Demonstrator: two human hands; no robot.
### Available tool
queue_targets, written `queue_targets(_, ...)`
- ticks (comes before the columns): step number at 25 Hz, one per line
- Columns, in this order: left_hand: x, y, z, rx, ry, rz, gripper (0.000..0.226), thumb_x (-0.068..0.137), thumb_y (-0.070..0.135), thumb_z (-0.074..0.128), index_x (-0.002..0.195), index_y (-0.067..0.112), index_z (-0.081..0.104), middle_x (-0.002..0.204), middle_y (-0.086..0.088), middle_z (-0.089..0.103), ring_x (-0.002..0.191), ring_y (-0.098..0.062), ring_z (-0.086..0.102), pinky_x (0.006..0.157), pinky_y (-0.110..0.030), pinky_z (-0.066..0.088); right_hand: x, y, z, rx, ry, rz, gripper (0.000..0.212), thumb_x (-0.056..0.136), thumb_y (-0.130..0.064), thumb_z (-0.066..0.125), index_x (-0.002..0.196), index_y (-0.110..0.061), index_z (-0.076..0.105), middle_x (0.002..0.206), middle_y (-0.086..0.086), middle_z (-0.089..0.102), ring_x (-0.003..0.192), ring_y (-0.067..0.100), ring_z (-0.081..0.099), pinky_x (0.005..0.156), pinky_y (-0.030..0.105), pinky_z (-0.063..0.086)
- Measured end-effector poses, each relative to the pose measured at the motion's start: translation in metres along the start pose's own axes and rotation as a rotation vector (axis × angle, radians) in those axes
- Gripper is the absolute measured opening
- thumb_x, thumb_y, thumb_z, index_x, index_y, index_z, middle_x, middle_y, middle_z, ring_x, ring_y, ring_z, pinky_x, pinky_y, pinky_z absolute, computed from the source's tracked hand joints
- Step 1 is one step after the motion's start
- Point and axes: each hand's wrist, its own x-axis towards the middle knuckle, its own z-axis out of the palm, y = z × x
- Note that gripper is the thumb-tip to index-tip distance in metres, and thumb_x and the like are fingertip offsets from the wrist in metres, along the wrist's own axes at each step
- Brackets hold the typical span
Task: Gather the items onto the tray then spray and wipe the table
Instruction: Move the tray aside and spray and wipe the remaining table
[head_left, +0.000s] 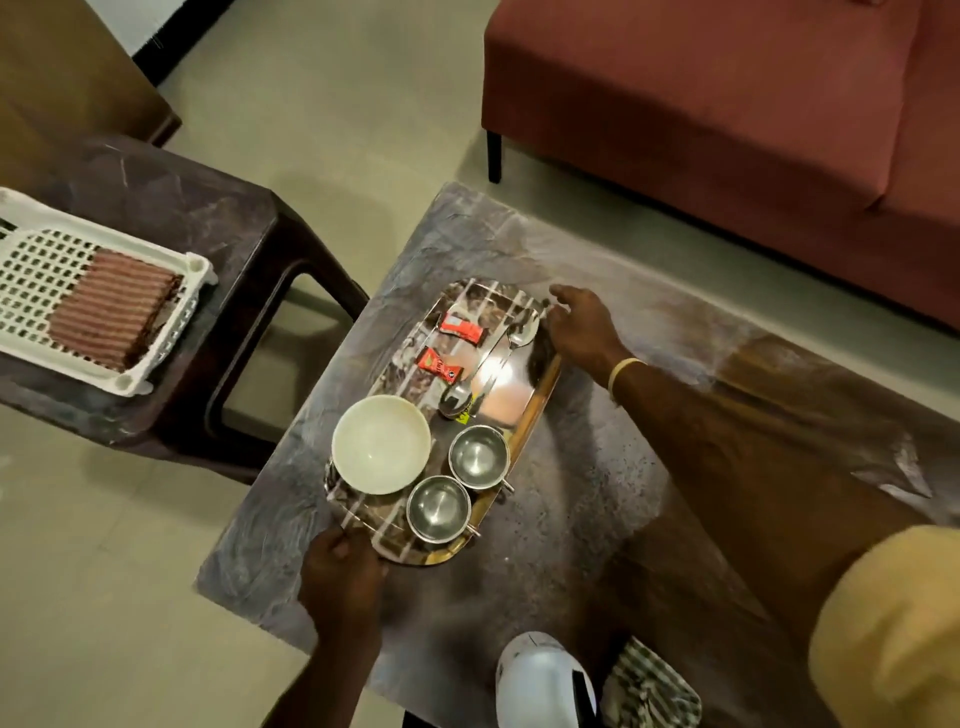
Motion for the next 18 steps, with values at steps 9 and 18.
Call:
queue_targets(9,0.008,-0.009,-0.001,-0.229,-0.186,-0.061,0.026,0.097,0.005,0.055,0.122,0.009,0.056,0.118,-0.017,0.063,0.110,-0.041,0.062,0.082,-0.049,0.057,0.024,-0.009,0.011,0.152,-0.068,0.116,0.031,0.097,-0.008,0.049,0.121,-0.009,0.069,0.126,0.009,0.066,0.120,0.024,0.058,0.107,0.031,0.042)
queue_targets(18,-0.006,-0.002,-0.006,-0.259,-0.264,0.066,0.034,0.096,0.001,0.055,0.130,0.006,0.052,0.128,-0.028,0.057,0.118,-0.047,0.056,0.058,-0.033,0.061,0.000,0.028,-0.020,0.412,0.019,0.170,0.024,0.093,-0.009,0.060,0.112,-0.011,0.073,0.115,0.006,0.072,0.106,0.017,0.066,0.099,0.035,0.051)
